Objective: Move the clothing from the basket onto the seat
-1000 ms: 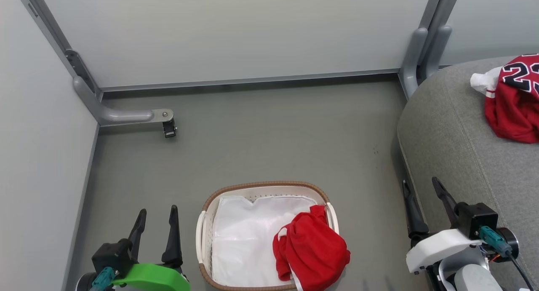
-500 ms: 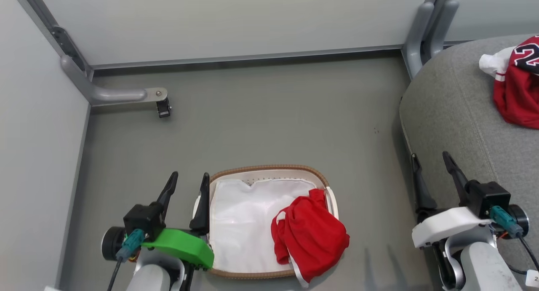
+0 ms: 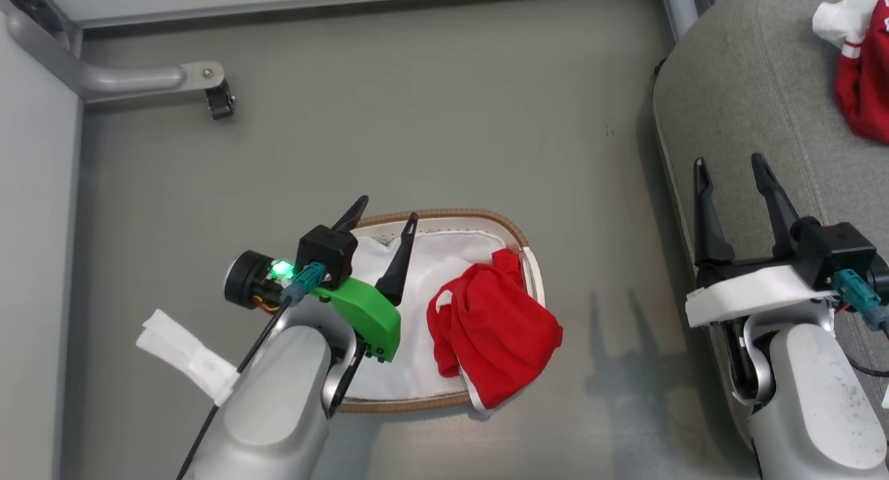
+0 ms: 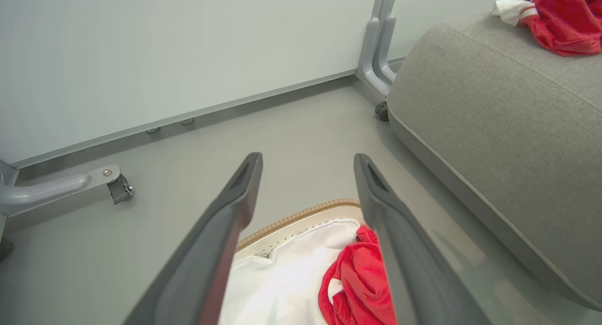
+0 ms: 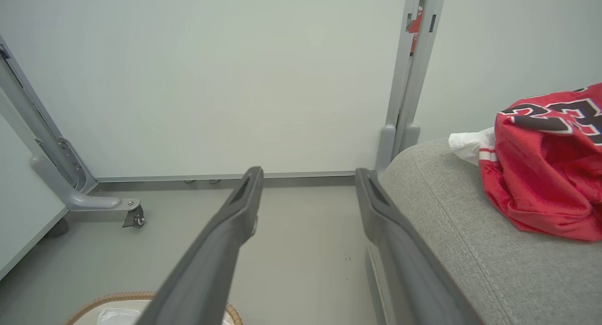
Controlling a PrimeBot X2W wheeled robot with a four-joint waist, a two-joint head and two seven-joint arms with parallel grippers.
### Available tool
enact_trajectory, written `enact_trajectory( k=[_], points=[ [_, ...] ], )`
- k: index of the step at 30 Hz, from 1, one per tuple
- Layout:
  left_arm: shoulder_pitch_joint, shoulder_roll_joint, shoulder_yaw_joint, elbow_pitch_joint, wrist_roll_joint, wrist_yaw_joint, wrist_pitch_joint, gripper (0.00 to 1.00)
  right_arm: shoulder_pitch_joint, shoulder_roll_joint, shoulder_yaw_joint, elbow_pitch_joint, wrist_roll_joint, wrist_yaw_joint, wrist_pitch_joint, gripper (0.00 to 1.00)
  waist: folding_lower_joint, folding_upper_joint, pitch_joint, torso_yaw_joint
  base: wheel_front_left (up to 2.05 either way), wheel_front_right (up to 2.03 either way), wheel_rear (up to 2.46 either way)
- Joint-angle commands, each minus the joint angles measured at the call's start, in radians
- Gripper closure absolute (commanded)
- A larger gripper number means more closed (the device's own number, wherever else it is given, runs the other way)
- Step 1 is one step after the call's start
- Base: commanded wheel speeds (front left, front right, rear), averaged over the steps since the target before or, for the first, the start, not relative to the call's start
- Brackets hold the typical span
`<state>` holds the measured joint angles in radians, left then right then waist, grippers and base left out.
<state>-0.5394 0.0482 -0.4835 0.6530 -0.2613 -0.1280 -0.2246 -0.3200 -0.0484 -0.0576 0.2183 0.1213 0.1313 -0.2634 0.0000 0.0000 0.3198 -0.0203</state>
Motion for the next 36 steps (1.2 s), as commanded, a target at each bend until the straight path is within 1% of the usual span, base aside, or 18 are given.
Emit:
enact_trajectory(
  k=[1,9,15,19,25,36],
  points=[
    [-0.038,0.004,-0.029,0.02,-0.025,-0.003,0.006,0.0,-0.023,-0.004,0.001,-0.012,0.0,-0.001,-0.002,0.0,0.0,0.0,0.098,-0.051,0.0,0.0,0.0],
    [-0.168,0.005,-0.252,0.151,-0.097,-0.003,0.043,0.0,-0.121,-0.004,0.026,-0.069,0.009,-0.001,-0.002,0.0,0.0,0.0,0.255,-0.109,0.0,0.0,0.0],
    [-0.238,0.005,-0.418,0.246,-0.169,-0.002,0.128,0.0,-0.172,-0.003,0.046,-0.114,0.03,-0.001,-0.002,0.0,0.0,0.0,0.355,-0.15,0.0,0.0,0.0],
    [-0.288,0.013,-0.477,0.301,-0.22,-0.002,0.139,0.0,-0.193,-0.003,0.058,-0.132,0.04,-0.001,-0.002,0.0,0.0,0.0,0.411,-0.174,0.0,0.0,0.0],
    [-0.354,0.036,-0.543,0.361,-0.264,-0.002,0.138,0.0,-0.216,-0.003,0.068,-0.149,0.058,-0.001,-0.002,0.0,0.0,0.0,0.476,-0.203,0.0,0.0,0.0],
    [-0.41,0.076,-0.642,0.42,-0.329,-0.002,0.151,0.0,-0.236,-0.003,0.085,-0.161,0.09,-0.001,-0.002,0.0,0.0,0.0,0.527,-0.241,0.0,0.0,0.0]
  ],
)
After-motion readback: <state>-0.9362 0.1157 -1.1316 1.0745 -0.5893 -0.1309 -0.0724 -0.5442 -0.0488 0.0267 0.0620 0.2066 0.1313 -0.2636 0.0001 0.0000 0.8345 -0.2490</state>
